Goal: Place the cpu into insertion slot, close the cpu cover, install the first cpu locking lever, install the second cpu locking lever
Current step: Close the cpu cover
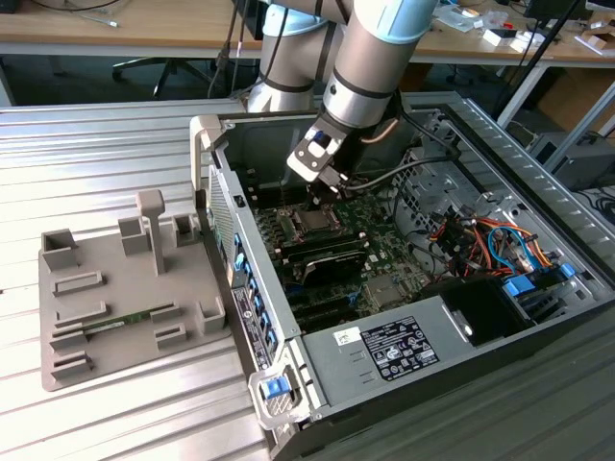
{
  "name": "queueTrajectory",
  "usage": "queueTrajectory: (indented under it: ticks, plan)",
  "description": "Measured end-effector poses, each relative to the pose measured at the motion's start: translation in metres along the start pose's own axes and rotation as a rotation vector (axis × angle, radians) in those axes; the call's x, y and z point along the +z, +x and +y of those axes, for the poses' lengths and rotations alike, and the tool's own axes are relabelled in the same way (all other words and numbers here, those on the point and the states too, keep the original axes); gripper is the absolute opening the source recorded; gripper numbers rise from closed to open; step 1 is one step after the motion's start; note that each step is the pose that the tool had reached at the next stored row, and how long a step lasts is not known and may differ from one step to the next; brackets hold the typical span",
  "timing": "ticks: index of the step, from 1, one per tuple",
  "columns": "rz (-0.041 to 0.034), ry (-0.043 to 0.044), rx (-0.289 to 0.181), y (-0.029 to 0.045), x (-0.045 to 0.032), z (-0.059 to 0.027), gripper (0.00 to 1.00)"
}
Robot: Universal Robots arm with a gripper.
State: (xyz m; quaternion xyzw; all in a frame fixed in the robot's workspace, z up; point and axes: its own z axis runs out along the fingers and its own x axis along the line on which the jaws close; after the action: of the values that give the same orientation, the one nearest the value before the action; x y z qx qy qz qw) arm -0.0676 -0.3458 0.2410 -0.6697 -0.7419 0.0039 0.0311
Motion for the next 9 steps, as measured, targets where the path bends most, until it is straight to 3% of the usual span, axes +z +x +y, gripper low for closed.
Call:
queueTrajectory:
  ticks: [9]
  plan:
    - [0.0001, 0.0, 0.0, 0.0003, 0.0009, -0.0036, 0.1]
